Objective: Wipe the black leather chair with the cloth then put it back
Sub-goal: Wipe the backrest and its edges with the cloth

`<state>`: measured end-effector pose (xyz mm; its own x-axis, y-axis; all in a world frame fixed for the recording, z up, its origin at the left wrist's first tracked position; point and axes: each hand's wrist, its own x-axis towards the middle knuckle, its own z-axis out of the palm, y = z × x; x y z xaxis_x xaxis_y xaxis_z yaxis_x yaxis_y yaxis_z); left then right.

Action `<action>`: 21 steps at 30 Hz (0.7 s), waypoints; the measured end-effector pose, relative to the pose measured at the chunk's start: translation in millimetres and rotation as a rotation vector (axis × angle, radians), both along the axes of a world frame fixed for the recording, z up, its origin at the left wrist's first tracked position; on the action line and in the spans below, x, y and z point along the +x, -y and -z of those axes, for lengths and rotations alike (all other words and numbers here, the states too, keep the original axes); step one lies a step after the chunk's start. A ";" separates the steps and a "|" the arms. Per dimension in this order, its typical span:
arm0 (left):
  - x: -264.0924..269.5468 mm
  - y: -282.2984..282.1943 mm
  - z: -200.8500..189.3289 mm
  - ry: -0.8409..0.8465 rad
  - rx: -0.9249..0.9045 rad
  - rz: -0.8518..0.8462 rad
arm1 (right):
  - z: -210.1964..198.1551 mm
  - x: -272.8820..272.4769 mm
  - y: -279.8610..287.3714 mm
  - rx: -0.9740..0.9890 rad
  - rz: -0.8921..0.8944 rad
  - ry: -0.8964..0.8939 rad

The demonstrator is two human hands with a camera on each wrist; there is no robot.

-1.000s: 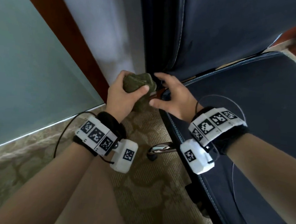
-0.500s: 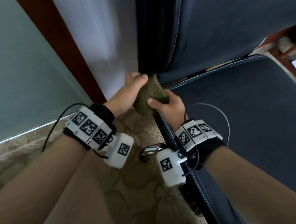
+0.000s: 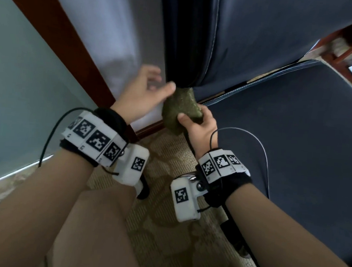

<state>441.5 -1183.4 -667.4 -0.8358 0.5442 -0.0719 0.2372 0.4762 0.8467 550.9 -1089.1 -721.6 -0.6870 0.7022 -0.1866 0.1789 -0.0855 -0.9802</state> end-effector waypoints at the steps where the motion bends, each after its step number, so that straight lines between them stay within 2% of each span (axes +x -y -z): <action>1: -3.4 -4.2 -6.4 -0.044 0.062 -0.061 | -3.4 2.2 -4.0 -0.025 0.025 -0.017; 3: -12.2 -14.4 -15.5 -0.096 0.163 -0.059 | -6.7 9.5 -13.0 -0.035 0.056 -0.023; 7: -17.2 -31.2 -16.5 -0.034 0.275 0.115 | -8.3 32.4 -25.6 0.004 0.035 -0.033; 11: -22.0 -36.7 -11.4 -0.069 0.276 0.042 | -3.1 42.5 -28.4 -0.073 0.073 -0.052; 17: -1.2 -25.7 -11.8 -0.195 0.197 -0.030 | 8.3 53.1 -6.8 -0.276 0.043 0.042; 21: 21.3 -10.8 -12.9 -0.272 0.207 -0.065 | 7.7 57.1 3.9 -0.353 0.152 0.046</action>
